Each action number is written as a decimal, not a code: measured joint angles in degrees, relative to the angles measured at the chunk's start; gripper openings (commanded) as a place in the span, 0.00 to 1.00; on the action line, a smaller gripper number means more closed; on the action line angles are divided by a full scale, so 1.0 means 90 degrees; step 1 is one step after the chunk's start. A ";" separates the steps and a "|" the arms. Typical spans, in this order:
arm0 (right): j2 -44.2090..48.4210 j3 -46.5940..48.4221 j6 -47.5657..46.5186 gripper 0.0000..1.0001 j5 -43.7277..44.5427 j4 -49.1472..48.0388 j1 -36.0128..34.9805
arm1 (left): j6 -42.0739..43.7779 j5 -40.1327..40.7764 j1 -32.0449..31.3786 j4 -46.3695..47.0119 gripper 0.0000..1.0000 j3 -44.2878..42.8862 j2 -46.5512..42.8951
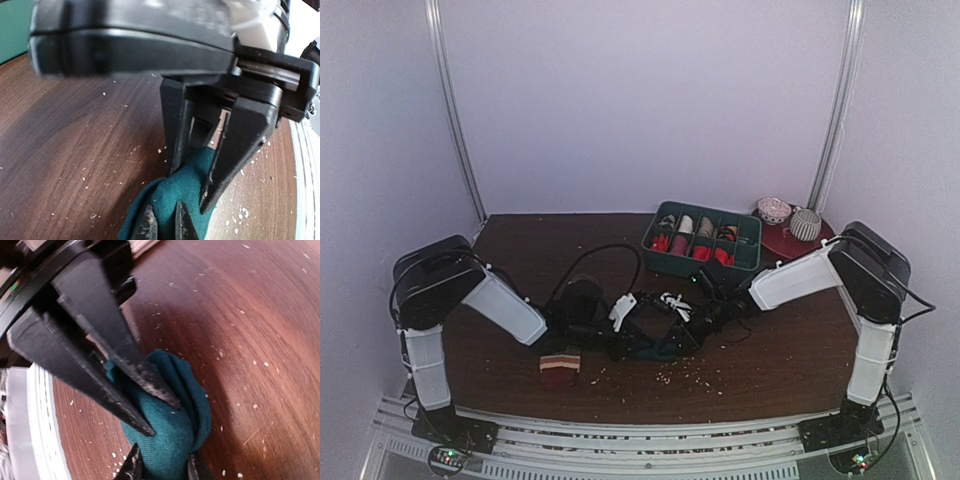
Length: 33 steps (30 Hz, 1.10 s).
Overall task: Roll the socks
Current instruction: Pick up the sock from the center of the board, then place the sock in the storage box.
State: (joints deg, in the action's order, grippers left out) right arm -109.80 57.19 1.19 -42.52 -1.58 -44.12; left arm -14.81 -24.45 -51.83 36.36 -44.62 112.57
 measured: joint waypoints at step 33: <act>0.2042 0.1452 0.2854 0.00 0.3915 0.0959 0.1588 | 0.0495 0.3412 0.0058 -0.2815 0.98 0.0138 -0.3575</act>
State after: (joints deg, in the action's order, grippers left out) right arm -91.42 70.26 26.87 -7.29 7.05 -29.82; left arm -10.35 6.26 -51.31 11.03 -43.38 80.40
